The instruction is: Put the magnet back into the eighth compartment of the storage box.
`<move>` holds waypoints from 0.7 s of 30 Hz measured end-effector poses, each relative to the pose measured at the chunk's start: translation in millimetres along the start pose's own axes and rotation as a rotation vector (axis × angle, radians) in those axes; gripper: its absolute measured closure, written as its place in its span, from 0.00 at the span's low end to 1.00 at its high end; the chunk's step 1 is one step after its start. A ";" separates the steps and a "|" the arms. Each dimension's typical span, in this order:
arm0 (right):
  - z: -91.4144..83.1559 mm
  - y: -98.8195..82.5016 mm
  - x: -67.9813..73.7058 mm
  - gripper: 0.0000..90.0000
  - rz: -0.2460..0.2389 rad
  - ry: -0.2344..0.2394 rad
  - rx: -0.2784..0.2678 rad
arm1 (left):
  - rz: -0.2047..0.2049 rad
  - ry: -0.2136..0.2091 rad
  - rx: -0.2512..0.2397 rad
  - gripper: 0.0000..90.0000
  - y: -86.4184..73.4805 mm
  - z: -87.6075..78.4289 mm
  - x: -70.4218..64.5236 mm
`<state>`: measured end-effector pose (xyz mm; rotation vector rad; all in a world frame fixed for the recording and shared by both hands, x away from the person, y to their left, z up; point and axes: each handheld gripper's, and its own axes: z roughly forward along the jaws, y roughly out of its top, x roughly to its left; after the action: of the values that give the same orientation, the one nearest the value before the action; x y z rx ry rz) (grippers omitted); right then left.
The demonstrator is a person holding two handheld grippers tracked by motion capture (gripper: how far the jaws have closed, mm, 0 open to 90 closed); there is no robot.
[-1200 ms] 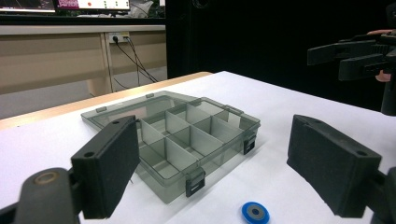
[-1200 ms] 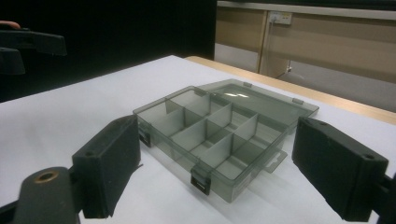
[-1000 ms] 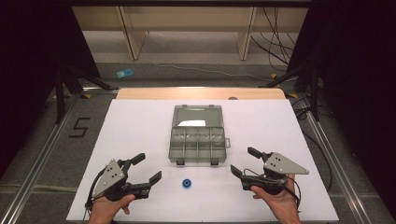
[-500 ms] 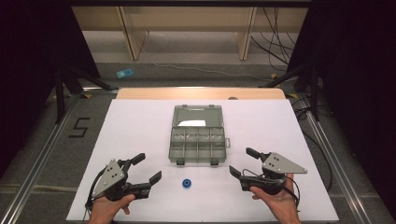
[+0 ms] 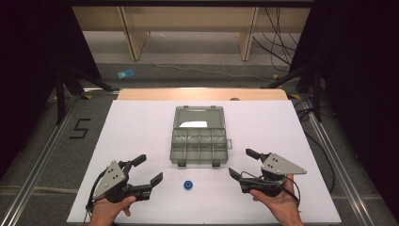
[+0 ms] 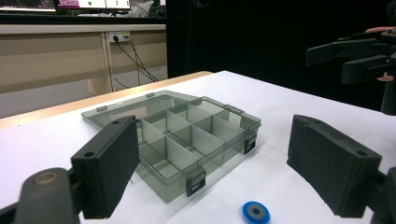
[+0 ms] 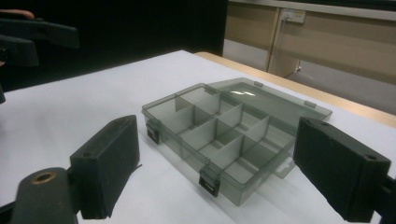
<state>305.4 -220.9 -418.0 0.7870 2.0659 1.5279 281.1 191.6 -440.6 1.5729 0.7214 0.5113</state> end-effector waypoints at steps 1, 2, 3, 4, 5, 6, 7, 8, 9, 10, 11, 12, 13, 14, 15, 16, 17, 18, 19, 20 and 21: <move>0.0 0.0 0.0 0.17 0.000 0.000 0.000 | 0.000 0.000 0.000 0.18 0.0 0.0 0.0; 1.9 2.3 5.2 0.17 -0.007 0.017 0.025 | 0.001 0.000 0.001 0.18 -0.1 0.0 0.1; 1.9 2.3 5.2 0.17 -0.007 0.017 0.025 | 0.001 0.000 0.001 0.18 -0.1 0.0 0.1; 4.3 3.4 7.5 0.17 -0.045 0.017 0.030 | 0.001 0.001 0.000 0.18 -0.1 -0.1 0.1; 4.5 3.8 8.0 0.17 -0.052 0.026 0.038 | 0.001 0.000 0.000 0.18 -0.1 -0.1 0.1; 5.8 3.9 9.1 0.17 -0.054 0.029 0.040 | 0.001 0.000 0.001 0.18 -0.1 -0.2 0.1; 6.3 4.2 10.1 0.17 -0.058 0.028 0.044 | 0.002 0.001 0.001 0.18 -0.1 -0.1 0.2; 7.2 4.7 10.9 0.17 -0.058 0.035 0.049 | 0.001 0.002 0.002 0.18 -0.2 -0.1 0.2; 7.6 5.4 11.5 0.17 -0.061 0.044 0.061 | 0.002 0.002 0.002 0.18 -0.2 -0.1 0.3; 8.3 5.7 12.3 0.17 -0.065 0.045 0.068 | 0.002 0.002 0.002 0.18 -0.2 -0.1 0.3; 9.9 5.6 13.5 0.18 -0.064 0.042 0.064 | 0.002 0.002 0.002 0.18 -0.2 -0.2 0.3; 11.8 5.4 13.9 0.18 -0.068 0.061 0.063 | 0.002 0.002 0.001 0.18 -0.1 -0.2 0.1; 12.2 6.0 15.1 0.19 -0.073 0.057 0.082 | 0.002 0.001 0.001 0.18 -0.1 -0.3 0.1; 13.5 6.6 15.3 0.19 -0.081 0.069 0.092 | 0.002 0.001 0.000 0.18 -0.1 -0.3 0.1; 14.8 7.1 16.2 0.19 -0.085 0.077 0.096 | 0.002 0.002 0.001 0.18 -0.2 -0.3 0.2; 14.8 7.1 16.2 0.19 -0.085 0.077 0.096 | 0.002 0.002 0.001 0.18 -0.2 -0.3 0.2; 16.6 7.4 17.7 0.19 -0.084 0.071 0.092 | 0.002 0.002 0.001 0.18 -0.2 -0.4 0.3; 18.1 8.3 18.5 0.20 -0.095 0.083 0.104 | 0.002 0.003 0.001 0.18 -0.2 -0.4 0.2; 19.0 8.9 18.9 0.21 -0.101 0.089 0.114 | 0.003 0.002 0.001 0.18 -0.3 -0.4 0.2; 20.2 9.0 19.6 0.21 -0.105 0.090 0.116 | 0.003 0.002 0.000 0.18 -0.3 -0.3 0.2; 21.9 8.9 20.3 0.22 -0.106 0.094 0.119 | 0.003 0.002 0.000 0.18 -0.4 -0.4 0.2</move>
<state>306.4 -189.9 -416.2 0.6479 2.2465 1.4206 281.0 192.0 -441.0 1.5739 0.7213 0.5150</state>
